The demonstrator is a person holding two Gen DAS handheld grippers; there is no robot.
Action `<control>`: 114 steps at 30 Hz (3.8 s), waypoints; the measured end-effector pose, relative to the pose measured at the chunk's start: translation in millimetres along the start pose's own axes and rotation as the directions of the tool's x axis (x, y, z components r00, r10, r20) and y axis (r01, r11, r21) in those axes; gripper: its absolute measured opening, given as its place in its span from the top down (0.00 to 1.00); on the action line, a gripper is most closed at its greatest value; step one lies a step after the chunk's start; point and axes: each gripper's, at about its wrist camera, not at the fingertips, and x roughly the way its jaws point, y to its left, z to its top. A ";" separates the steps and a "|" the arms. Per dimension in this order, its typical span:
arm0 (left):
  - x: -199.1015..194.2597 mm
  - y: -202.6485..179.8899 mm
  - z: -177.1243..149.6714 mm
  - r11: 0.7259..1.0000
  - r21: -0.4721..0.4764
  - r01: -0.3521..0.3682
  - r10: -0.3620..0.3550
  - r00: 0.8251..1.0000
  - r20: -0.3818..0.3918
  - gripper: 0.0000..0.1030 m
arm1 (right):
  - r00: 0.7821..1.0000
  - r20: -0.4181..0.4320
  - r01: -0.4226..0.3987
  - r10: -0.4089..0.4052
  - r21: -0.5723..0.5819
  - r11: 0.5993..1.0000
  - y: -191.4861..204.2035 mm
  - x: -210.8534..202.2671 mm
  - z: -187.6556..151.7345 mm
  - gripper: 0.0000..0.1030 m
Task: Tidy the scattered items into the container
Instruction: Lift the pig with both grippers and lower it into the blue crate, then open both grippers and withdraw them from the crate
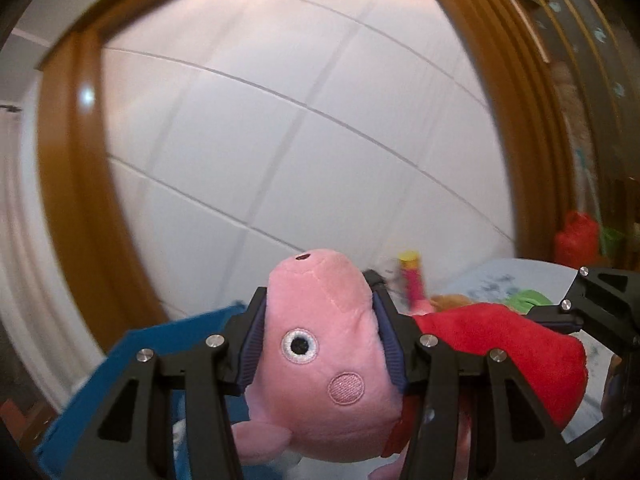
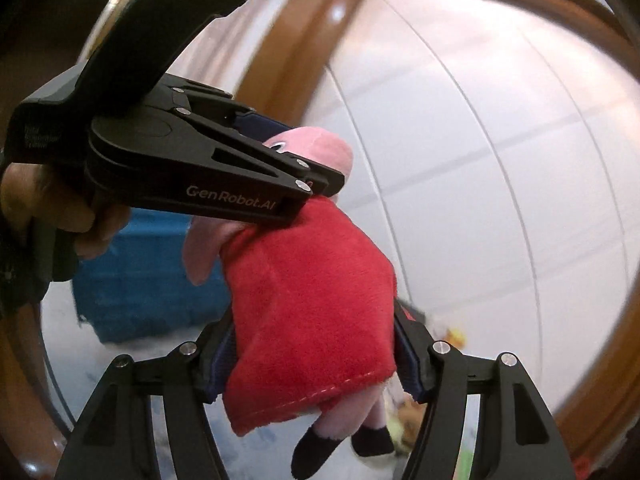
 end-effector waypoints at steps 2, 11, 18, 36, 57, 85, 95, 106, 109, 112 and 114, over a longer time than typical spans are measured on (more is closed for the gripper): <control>-16.2 22.5 0.5 0.999 -0.009 -0.046 0.046 0.999 0.007 0.51 | 0.999 0.032 -0.037 0.038 -0.030 0.999 12.7 -0.6 21.6 0.36; -77.5 150.9 -29.4 0.969 -0.069 -0.236 0.235 0.972 -0.019 0.50 | 0.968 0.100 -0.208 0.229 -0.184 0.961 99.6 33.3 114.1 0.34; -85.1 246.3 -54.3 0.953 -0.100 -0.286 0.280 0.957 -0.070 0.49 | 0.950 0.081 -0.281 0.301 -0.196 0.939 168.6 83.5 170.5 0.31; -34.5 335.5 -87.4 0.938 -0.159 -0.308 0.280 0.943 -0.179 0.48 | 0.937 -0.051 -0.326 0.345 0.223 0.919 192.8 219.4 214.4 0.30; -101.0 282.5 -85.9 0.909 -0.081 -0.410 0.408 0.912 -0.033 0.00 | 0.987 -0.037 -0.123 0.159 0.472 0.873 131.5 177.3 198.9 0.04; -113.0 122.6 -64.0 0.978 -0.126 -0.167 0.172 0.985 0.031 0.00 | 0.964 -0.169 0.265 -0.207 0.513 0.816 44.5 -59.2 50.3 0.00; -138.3 37.6 -60.7 0.985 -0.133 -0.108 0.112 0.993 0.025 0.00 | 0.929 -0.229 0.369 -0.292 0.490 0.790 14.5 -155.6 -6.3 0.00; -143.3 -5.5 -60.1 0.988 -0.138 -0.064 0.068 0.997 0.025 0.00 | 0.894 -0.294 0.446 -0.339 0.495 0.746 -5.6 -200.8 -44.0 0.00; -139.4 -8.3 -64.5 0.988 -0.144 -0.056 0.059 0.998 0.018 0.00 | 0.891 -0.307 0.451 -0.336 0.500 0.739 -4.2 -198.4 -47.9 0.00; -134.0 -7.9 -73.5 0.987 -0.154 -0.050 0.050 0.999 -0.002 0.00 | 0.888 -0.312 0.456 -0.338 0.501 0.735 -0.3 -191.6 -47.7 0.00; -129.6 -7.9 -79.4 0.987 -0.158 -0.039 0.036 0.999 -0.022 0.00 | 0.886 -0.321 0.459 -0.334 0.500 0.735 3.7 -183.8 -46.4 0.00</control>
